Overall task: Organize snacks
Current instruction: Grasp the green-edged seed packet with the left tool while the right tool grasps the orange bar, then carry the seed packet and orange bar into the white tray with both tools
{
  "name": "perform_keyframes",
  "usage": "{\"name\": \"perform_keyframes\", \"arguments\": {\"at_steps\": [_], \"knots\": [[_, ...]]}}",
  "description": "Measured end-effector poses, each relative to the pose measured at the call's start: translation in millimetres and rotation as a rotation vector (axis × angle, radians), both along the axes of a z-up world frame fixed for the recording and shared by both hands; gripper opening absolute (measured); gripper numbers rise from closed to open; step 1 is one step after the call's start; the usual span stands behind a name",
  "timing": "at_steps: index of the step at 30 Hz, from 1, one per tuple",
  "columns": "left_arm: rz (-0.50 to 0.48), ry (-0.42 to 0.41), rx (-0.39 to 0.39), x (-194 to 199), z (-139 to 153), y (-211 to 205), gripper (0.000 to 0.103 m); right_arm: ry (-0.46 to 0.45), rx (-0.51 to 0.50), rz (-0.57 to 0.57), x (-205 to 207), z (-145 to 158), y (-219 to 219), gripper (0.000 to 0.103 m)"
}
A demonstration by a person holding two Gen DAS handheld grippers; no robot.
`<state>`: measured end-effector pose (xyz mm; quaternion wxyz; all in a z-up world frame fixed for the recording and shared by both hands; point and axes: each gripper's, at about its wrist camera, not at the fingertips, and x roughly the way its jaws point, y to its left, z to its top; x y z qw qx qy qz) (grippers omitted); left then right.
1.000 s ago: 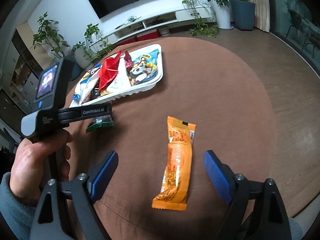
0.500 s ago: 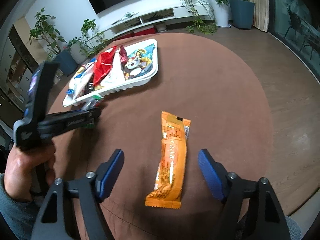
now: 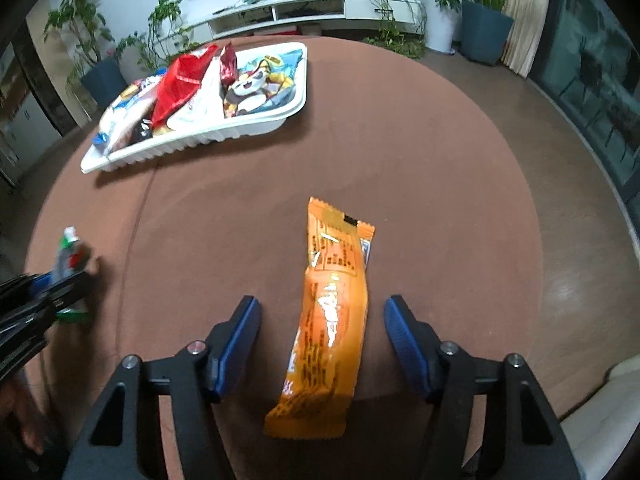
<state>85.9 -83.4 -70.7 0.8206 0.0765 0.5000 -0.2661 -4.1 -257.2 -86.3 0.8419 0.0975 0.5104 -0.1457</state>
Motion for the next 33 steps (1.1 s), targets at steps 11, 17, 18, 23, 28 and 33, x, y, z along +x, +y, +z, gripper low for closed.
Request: {"name": "perform_keyframes", "arguments": {"at_steps": [11, 17, 18, 23, 28, 33], "knots": [[0.052, -0.076, 0.007, -38, 10, 34, 0.023, -0.017, 0.093, 0.087, 16, 8, 20, 0.023], [0.086, -0.095, -0.008, -32, 18, 44, 0.023, -0.145, 0.232, 0.141, 19, 40, 35, 0.020], [0.090, -0.097, -0.010, -30, 20, 45, 0.023, -0.159, 0.249, 0.151, 23, 44, 39, 0.020], [0.114, -0.120, -0.025, -16, 35, 50, 0.023, -0.227, 0.352, 0.196, 45, 67, 47, 0.019], [0.135, -0.148, -0.038, 8, 52, 54, 0.023, -0.279, 0.350, 0.180, 67, 87, 40, 0.019], [0.149, -0.137, -0.064, 49, 66, 55, 0.023, -0.299, 0.320, 0.127, 98, 95, 13, 0.019]]}}
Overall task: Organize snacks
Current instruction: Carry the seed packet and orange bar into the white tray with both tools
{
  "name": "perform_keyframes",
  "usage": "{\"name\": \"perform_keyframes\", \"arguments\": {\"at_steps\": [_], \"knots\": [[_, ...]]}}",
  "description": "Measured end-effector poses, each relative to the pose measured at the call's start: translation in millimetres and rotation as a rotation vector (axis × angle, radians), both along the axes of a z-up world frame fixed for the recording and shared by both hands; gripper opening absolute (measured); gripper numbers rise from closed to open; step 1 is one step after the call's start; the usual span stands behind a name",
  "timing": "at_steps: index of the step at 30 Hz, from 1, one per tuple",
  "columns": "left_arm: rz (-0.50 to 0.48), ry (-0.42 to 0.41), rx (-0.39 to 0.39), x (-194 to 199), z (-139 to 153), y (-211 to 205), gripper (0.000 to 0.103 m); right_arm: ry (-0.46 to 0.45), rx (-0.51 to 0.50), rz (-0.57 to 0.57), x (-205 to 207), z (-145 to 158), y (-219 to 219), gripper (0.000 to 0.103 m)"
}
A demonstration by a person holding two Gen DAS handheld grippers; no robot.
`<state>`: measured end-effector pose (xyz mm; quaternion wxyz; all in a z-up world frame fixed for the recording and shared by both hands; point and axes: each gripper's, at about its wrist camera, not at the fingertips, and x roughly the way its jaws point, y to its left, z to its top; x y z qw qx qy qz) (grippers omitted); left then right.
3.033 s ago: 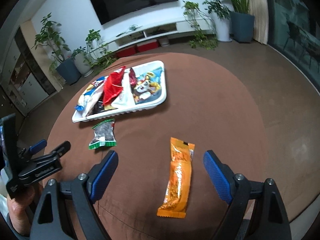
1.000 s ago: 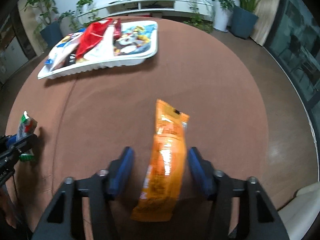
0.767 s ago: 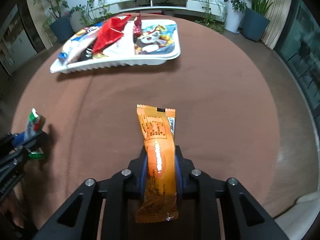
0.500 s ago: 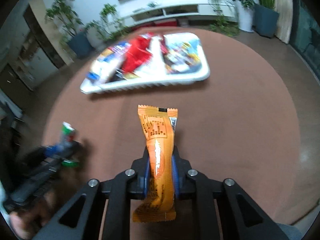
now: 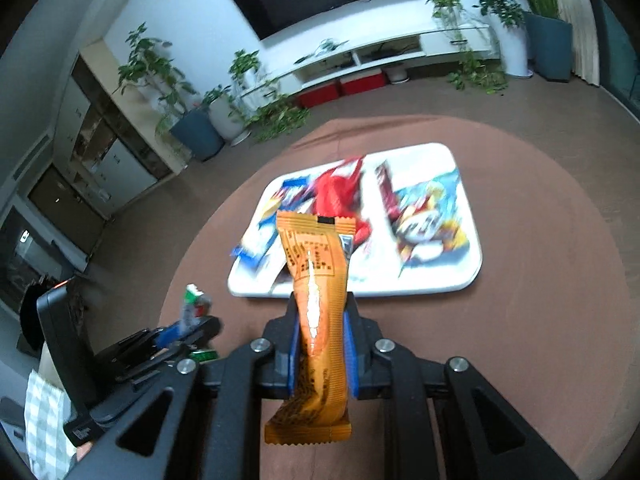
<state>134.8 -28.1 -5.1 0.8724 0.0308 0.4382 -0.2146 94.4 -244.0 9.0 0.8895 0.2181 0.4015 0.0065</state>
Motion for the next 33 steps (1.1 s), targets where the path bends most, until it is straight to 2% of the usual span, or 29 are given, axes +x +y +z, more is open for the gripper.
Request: {"name": "perform_keyframes", "arguments": {"at_steps": [9, 16, 20, 26, 33], "knots": [[-0.005, -0.004, -0.003, 83, 22, -24, 0.023, 0.027, -0.051, -0.022, 71, 1, -31, 0.019], [-0.058, 0.013, 0.030, 121, 8, -71, 0.023, 0.069, -0.089, 0.025, 111, -16, -20, 0.019], [-0.066, 0.029, 0.069, 131, -10, -87, 0.023, 0.106, -0.122, 0.018, 124, -29, -23, 0.020], [-0.076, 0.007, 0.095, 133, -21, -107, 0.025, 0.150, -0.149, 0.003, 132, -49, -30, 0.020], [-0.077, 0.009, 0.106, 132, -42, -122, 0.028, 0.159, -0.154, 0.000, 135, -65, -32, 0.022]]}}
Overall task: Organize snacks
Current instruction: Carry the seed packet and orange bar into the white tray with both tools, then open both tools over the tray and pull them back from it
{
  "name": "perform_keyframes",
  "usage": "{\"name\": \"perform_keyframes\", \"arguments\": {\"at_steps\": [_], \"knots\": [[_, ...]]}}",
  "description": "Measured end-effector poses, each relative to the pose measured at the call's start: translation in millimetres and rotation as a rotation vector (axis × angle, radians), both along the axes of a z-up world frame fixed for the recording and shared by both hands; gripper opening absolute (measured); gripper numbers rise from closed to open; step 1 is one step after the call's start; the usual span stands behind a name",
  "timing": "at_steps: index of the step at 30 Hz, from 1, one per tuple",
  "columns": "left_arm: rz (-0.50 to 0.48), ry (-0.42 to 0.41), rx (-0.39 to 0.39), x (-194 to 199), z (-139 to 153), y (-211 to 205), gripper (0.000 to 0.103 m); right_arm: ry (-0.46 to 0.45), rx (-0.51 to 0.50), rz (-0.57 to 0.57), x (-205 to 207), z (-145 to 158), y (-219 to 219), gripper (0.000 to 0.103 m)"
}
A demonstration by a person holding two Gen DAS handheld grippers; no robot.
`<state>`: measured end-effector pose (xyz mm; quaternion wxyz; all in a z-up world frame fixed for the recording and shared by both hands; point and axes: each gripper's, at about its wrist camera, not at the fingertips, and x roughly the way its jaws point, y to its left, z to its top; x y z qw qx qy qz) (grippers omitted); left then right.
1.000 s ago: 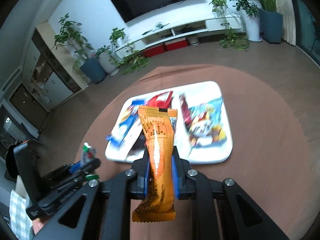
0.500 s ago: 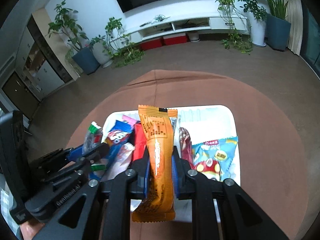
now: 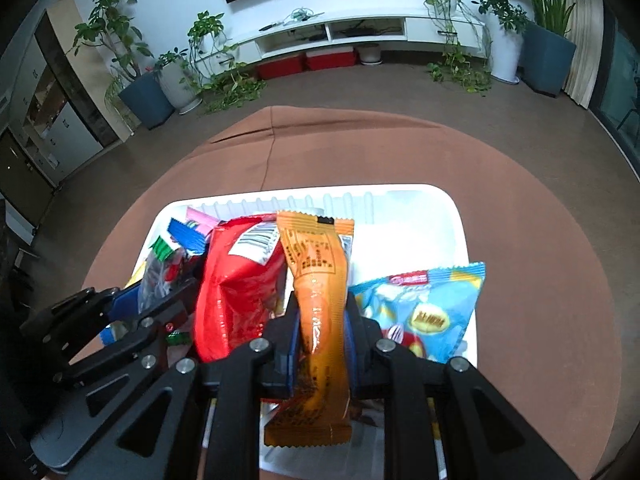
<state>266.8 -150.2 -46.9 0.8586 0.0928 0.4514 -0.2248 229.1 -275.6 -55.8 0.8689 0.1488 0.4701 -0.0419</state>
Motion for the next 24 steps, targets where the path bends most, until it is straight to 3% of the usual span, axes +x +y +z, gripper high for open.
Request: {"name": "perform_keyframes", "arguments": {"at_steps": [2, 4, 8, 16, 24], "knots": [[-0.005, 0.002, 0.005, -3, -7, 0, 0.031, -0.006, -0.011, 0.006, 0, -1, 1, 0.024], [-0.004, 0.010, 0.004, -3, -14, -2, 0.041, -0.010, -0.028, 0.004, -1, 0, 0, 0.029], [-0.011, 0.016, 0.008, -2, -22, -3, 0.050, -0.023, 0.006, 0.009, -4, 1, 0, 0.049], [0.015, 0.007, 0.012, -1, -21, 3, 0.060, -0.046, -0.010, 0.000, -10, 10, 2, 0.057], [0.028, -0.057, 0.001, -17, 8, 12, 0.074, -0.112, -0.011, -0.005, -25, 35, 3, 0.062]]}}
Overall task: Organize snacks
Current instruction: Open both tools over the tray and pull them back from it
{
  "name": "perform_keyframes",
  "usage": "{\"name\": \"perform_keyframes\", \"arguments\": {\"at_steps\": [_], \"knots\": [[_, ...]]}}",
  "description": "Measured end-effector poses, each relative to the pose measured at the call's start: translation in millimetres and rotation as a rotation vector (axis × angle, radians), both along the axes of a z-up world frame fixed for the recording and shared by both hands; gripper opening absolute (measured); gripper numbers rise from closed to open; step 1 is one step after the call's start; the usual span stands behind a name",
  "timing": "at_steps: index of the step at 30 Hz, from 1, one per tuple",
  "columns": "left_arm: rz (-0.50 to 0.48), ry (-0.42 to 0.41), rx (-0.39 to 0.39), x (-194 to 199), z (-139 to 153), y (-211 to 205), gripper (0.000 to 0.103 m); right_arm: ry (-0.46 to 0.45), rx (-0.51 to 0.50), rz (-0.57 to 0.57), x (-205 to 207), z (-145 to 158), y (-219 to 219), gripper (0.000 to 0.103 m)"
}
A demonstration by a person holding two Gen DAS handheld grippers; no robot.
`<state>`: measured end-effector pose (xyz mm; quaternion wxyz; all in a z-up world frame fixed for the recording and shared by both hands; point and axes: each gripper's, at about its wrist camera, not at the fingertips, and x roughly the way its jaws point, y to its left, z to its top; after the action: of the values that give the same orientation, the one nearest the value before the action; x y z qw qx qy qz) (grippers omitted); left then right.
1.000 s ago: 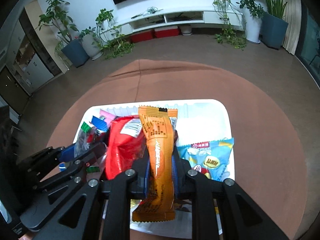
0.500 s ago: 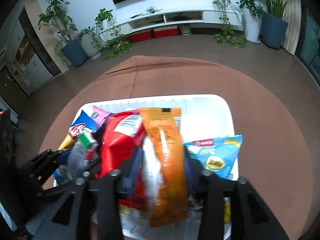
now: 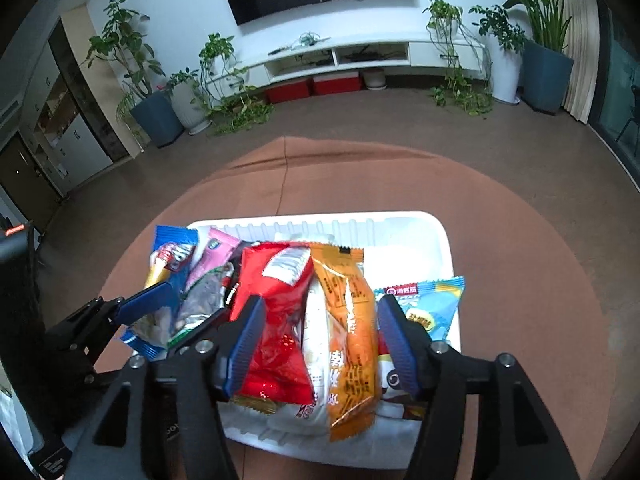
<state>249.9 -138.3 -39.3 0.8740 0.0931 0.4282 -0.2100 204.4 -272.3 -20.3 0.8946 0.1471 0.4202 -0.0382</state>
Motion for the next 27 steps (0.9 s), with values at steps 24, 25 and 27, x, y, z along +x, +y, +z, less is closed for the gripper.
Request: {"name": "perform_keyframes", "arguments": {"at_steps": [24, 25, 27], "knots": [[0.270, -0.375, 0.013, -182, 103, 98, 0.103, -0.574, -0.377, -0.068, -197, 78, 75, 0.103], [0.274, -0.354, 0.019, -189, 102, 104, 0.103, -0.564, -0.371, -0.072, -207, 77, 76, 0.103], [0.259, -0.276, -0.003, -198, 94, 113, 0.103, -0.533, -0.343, -0.094, -219, 72, 76, 0.103]]}}
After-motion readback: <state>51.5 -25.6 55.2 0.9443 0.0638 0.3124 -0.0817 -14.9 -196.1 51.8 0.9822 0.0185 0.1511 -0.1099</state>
